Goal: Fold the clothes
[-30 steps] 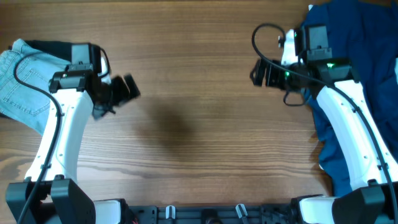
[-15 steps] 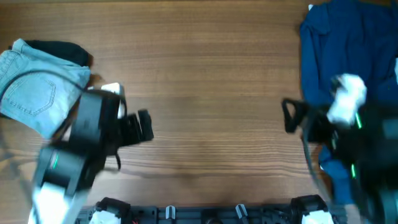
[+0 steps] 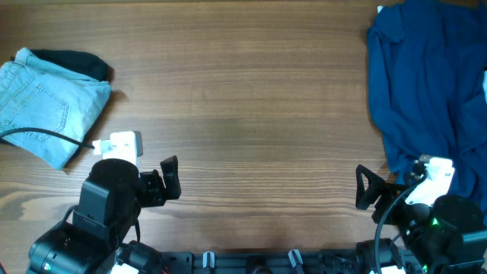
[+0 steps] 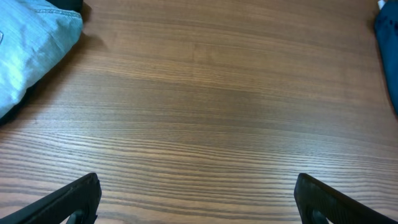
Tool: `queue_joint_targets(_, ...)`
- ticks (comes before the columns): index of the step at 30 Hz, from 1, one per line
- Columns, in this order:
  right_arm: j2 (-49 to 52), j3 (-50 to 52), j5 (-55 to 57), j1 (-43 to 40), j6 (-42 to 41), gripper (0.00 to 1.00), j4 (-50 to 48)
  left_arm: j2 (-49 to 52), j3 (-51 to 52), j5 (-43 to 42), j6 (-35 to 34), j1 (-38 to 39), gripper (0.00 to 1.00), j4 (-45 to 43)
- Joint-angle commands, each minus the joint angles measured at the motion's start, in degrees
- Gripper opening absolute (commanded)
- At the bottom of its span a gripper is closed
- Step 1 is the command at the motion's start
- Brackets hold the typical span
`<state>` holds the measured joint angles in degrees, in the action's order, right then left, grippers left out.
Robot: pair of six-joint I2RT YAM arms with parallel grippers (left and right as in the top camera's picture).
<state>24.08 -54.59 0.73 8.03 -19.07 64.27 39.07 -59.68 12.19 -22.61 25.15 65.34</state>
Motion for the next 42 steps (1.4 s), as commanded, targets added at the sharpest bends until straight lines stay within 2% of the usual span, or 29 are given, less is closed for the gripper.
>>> queue_joint_targets(1,-1.05,0.20,1.51,-0.09,-0.42,1.00,-0.02,-0.39,0.22,0.96,-0.55,0.37,1.00,0.00)
queue_joint_targets(4,-2.25,1.88,3.82,-0.09,2.21,1.00,-1.73,-0.39,0.22,0.96,-0.55,0.37,1.00,0.00)
queue_joint_targets(7,-10.69,14.19,1.36,-0.09,10.38,1.00,-16.48,-0.39,0.22,0.96,-0.55,0.37,1.00,0.00)
queue_joint_targets(11,-23.87,34.97,-3.58,-0.09,17.03,1.00,-43.58,-0.39,0.22,0.96,-0.55,0.37,1.00,0.00)
queue_joint_targets(14,-23.89,47.32,-3.52,-0.09,18.71,1.00,-64.57,-0.39,0.22,0.96,-0.55,0.37,1.00,0.00)
queue_joint_targets(17,-23.89,54.29,-2.97,-0.09,21.18,1.00,-74.58,-0.39,0.22,0.96,-0.55,0.37,1.00,0.00)
queue_joint_targets(21,-23.50,54.27,-3.15,-0.09,22.08,1.00,-64.52,-0.39,0.22,0.96,-0.55,0.37,1.00,0.00)
queue_joint_targets(37,-22.71,54.27,-3.13,-0.09,22.08,1.00,-64.41,-0.63,0.22,0.76,-0.52,0.00,1.00,0.15)
queue_joint_targets(40,-22.71,54.27,-3.13,-0.09,22.08,0.99,-64.39,-0.90,0.50,1.11,-0.15,-6.12,1.00,-0.52)
queue_joint_targets(42,-22.71,54.27,-3.13,-0.09,22.08,1.00,-64.41,-1.68,3.98,-0.83,-0.15,-14.75,1.00,-4.74)
